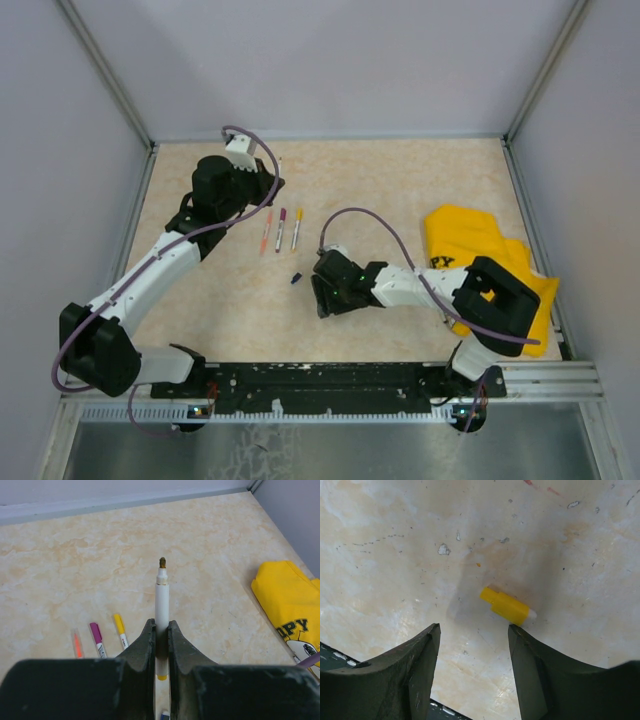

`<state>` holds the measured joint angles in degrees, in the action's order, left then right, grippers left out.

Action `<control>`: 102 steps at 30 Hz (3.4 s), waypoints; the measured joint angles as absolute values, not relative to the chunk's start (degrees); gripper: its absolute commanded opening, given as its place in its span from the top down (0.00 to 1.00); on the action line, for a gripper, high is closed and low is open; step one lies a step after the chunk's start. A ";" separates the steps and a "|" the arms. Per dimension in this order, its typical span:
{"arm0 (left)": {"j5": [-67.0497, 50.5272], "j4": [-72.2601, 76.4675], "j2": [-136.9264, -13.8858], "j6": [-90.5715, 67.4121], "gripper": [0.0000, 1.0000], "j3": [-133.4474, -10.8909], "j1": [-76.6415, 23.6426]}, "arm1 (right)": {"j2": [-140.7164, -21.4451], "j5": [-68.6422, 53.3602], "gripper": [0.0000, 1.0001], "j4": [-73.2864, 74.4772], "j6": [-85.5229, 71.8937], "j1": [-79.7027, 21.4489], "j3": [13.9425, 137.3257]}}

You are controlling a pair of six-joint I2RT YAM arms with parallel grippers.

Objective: Insert the pens into the pen caps
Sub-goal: Insert the pen cap onto the pen.

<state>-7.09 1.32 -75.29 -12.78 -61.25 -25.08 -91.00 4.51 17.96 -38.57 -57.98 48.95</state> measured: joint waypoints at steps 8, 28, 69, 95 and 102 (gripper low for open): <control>-7.07 1.30 -75.29 -12.78 1.00 -61.25 -25.08 | -92.62 6.42 0.43 18.87 -37.45 -57.60 50.92; -7.07 1.30 -75.29 -12.78 1.00 -61.25 -25.08 | -99.09 10.20 0.59 21.32 -32.32 -57.08 58.19; -7.07 1.30 -75.29 -12.75 1.00 -61.25 -25.08 | -101.08 11.84 0.69 26.61 -26.63 -57.23 61.34; -7.07 1.30 -75.20 -12.56 1.00 -61.25 -25.08 | -102.10 13.54 0.94 26.63 -24.91 -57.65 62.57; -8.36 2.07 -74.06 -11.64 1.00 -60.90 -25.08 | -99.29 13.43 1.00 25.41 -25.36 -56.82 59.90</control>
<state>-8.36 2.07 -74.06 -11.64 -60.90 -25.08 -99.29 13.43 25.41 -25.36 -56.82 59.90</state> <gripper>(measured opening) 0.126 0.157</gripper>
